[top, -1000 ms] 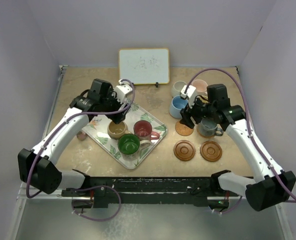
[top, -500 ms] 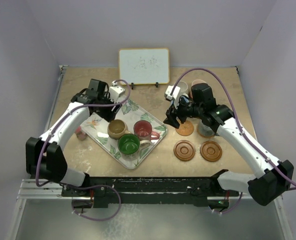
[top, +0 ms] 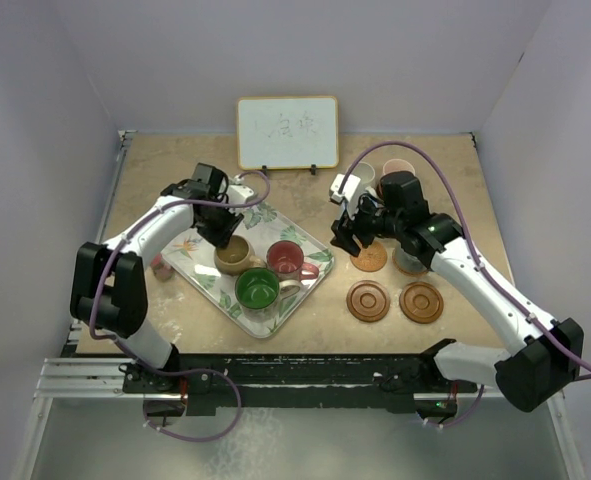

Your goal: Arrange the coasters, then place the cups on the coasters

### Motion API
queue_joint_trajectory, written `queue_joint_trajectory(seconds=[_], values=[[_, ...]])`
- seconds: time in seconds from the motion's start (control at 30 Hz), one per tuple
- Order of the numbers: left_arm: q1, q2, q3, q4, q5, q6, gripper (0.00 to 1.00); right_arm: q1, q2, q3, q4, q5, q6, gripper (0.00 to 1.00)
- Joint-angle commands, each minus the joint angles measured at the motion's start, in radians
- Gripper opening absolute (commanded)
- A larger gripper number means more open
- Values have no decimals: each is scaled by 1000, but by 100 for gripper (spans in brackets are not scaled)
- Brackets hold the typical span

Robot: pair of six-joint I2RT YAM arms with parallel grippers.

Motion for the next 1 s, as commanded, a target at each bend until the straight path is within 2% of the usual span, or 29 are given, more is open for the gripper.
queue_joint_trajectory(seconds=[0.0, 0.1, 0.3, 0.53, 0.77, 0.97], values=[[-3, 11, -4, 20, 20, 20, 24, 4, -30, 2, 27, 39, -22, 66], [-4, 2, -8, 23, 17, 28, 15, 2, -33, 6, 18, 61, -31, 66], [-4, -42, 23, 31, -69, 81, 3, 0, -63, 10, 4, 88, -38, 66], [-2, -100, 142, -1, -163, 132, 3, -37, -103, 5, -7, 126, -31, 66], [-4, -146, 250, 10, -240, 160, 3, -159, -143, 21, -2, 148, 34, 68], [-41, -149, 393, 34, -126, 95, 3, -273, -183, 20, 21, 239, 143, 73]])
